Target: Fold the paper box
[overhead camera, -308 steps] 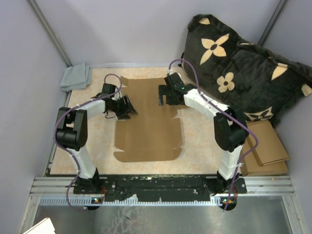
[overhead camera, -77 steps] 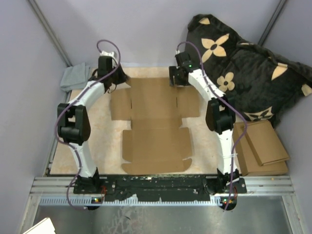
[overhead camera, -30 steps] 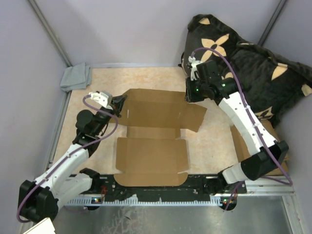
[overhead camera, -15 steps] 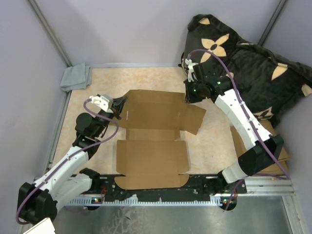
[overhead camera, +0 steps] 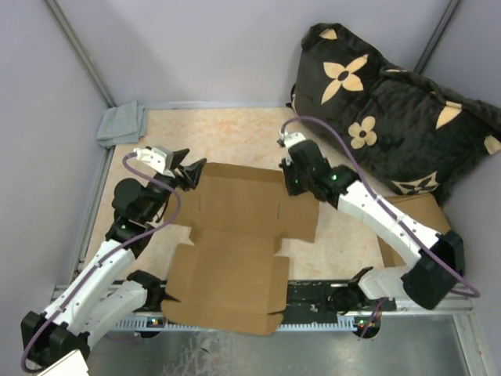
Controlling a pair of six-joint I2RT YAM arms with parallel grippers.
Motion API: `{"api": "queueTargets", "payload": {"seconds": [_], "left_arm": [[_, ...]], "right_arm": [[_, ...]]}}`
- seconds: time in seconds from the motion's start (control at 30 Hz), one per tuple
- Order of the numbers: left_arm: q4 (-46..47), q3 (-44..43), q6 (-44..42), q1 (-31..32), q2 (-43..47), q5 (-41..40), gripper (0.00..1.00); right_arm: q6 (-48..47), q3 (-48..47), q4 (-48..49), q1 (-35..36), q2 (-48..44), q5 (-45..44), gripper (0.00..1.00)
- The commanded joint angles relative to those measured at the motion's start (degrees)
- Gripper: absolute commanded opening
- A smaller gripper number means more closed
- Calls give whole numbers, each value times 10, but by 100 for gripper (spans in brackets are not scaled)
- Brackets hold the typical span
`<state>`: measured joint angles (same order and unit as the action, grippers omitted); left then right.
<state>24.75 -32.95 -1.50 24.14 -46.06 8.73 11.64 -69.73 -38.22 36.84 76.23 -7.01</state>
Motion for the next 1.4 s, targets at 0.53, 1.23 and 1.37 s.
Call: {"api": "queueTargets", "payload": {"seconds": [0.53,1.23,1.37], "left_arm": [[-302,-131,15,3,-30,-45,60],[-366,-136,91,4,-59,-66,50],[-390,-147,110,4,-71,-78,46]], "right_arm": [[-31,302,457,47,-242,-125,0],[-53,338,564,61,-222,-166,0],[-49,339,560,62,-223,-168,0]]}}
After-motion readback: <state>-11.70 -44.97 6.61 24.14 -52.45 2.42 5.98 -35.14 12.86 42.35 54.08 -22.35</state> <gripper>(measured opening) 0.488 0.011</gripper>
